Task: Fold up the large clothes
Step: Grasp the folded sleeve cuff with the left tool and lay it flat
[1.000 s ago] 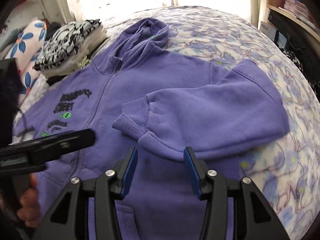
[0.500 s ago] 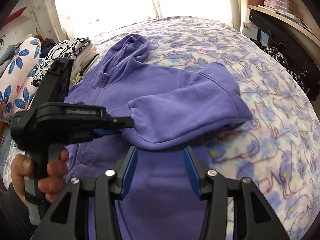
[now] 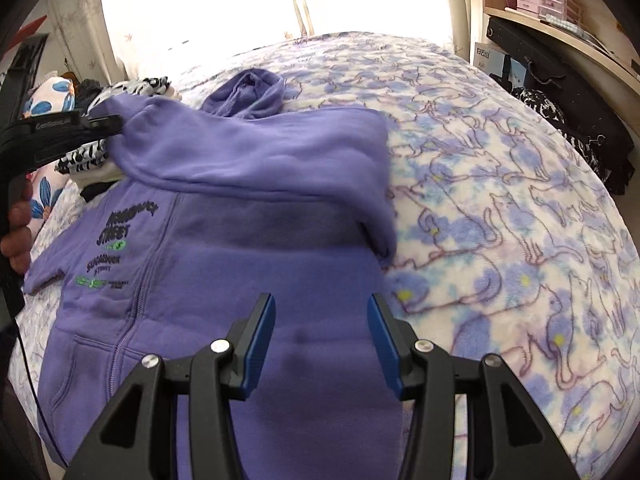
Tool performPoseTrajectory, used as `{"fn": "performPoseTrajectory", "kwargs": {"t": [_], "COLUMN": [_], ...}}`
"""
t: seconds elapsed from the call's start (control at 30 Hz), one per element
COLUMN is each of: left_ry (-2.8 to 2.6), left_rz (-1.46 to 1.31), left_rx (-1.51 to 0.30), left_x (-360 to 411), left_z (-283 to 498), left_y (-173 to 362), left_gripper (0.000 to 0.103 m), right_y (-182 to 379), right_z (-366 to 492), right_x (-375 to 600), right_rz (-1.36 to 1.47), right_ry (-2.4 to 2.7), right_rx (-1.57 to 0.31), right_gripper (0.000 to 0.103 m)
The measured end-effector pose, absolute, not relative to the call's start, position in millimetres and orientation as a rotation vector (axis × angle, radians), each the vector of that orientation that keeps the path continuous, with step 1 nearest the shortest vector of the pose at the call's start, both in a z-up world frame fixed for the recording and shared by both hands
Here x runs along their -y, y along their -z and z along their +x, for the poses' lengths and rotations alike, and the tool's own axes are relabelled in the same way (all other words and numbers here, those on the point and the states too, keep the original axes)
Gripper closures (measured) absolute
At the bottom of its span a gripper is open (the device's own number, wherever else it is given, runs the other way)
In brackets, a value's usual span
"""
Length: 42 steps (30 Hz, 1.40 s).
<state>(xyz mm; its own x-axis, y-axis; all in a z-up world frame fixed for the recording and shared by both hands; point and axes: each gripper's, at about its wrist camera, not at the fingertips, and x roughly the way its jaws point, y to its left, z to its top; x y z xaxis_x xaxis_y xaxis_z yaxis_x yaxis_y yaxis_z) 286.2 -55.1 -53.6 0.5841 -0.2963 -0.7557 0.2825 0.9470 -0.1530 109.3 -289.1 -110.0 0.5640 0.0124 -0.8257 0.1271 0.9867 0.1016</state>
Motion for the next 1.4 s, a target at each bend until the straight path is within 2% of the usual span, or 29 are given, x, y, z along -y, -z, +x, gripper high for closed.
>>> {"fn": "performPoseTrajectory", "kwargs": {"t": [0.07, 0.13, 0.27, 0.3, 0.37, 0.63, 0.67, 0.73, 0.83, 1.03, 1.07, 1.13, 1.17, 1.23, 1.3, 1.4], "left_ry": [0.317, 0.298, 0.265, 0.271, 0.291, 0.314, 0.311, 0.331, 0.307, 0.277, 0.269, 0.263, 0.258, 0.252, 0.236, 0.213], "left_rz": [-0.024, -0.04, -0.153, -0.202, -0.289, -0.287, -0.271, -0.242, -0.198, -0.181, -0.191, -0.198, -0.192, -0.152, -0.085, -0.021], "left_rx": [-0.97, -1.066, -1.204, -1.207, -1.199, -1.279, -1.273, -1.241, -1.208, -1.11, -1.093, -1.069, -1.049, -1.014, -1.017, -1.097], "left_x": [37, 21, -9, -17, -29, -20, -19, -11, -6, -9, -12, -18, -19, -16, -12, -8], "left_z": [295, 304, 320, 324, 333, 360, 357, 360, 362, 364, 365, 365, 366, 366, 362, 360], "left_y": [81, 110, 151, 154, 155, 183, 184, 182, 177, 156, 153, 147, 144, 144, 151, 176], "left_gripper": [0.072, 0.05, 0.05, 0.05, 0.048, 0.048, 0.049, 0.085, 0.091, 0.093, 0.093, 0.093, 0.093, 0.093, 0.093, 0.093], "right_y": [117, 122, 118, 115, 108, 112, 116, 126, 142, 181, 180, 172, 166, 159, 174, 184], "right_z": [113, 117, 126, 130, 141, 224, 233, 256, 282, 308, 309, 310, 309, 308, 312, 311], "right_x": [288, 287, 291, 294, 305, 352, 358, 372, 385, 393, 387, 377, 374, 370, 370, 374], "right_rz": [0.163, 0.167, 0.183, 0.199, 0.245, 0.356, 0.376, 0.424, 0.445, 0.541, 0.513, 0.479, 0.454, 0.406, 0.384, 0.401], "right_ry": [0.058, 0.055, 0.031, 0.02, 0.009, 0.027, 0.026, 0.03, 0.059, 0.048, 0.041, 0.023, 0.034, 0.05, 0.091, 0.103], "right_rx": [-0.998, -1.02, -1.026, -1.021, -1.01, -1.038, -1.048, -1.065, -1.084, -1.147, -1.132, -1.104, -1.076, -1.024, -1.075, -1.1], "right_gripper": [0.055, 0.055, 0.054, 0.051, 0.037, 0.036, 0.036, 0.036, 0.036, 0.039, 0.056, 0.078, 0.082, 0.084, 0.084, 0.077]}}
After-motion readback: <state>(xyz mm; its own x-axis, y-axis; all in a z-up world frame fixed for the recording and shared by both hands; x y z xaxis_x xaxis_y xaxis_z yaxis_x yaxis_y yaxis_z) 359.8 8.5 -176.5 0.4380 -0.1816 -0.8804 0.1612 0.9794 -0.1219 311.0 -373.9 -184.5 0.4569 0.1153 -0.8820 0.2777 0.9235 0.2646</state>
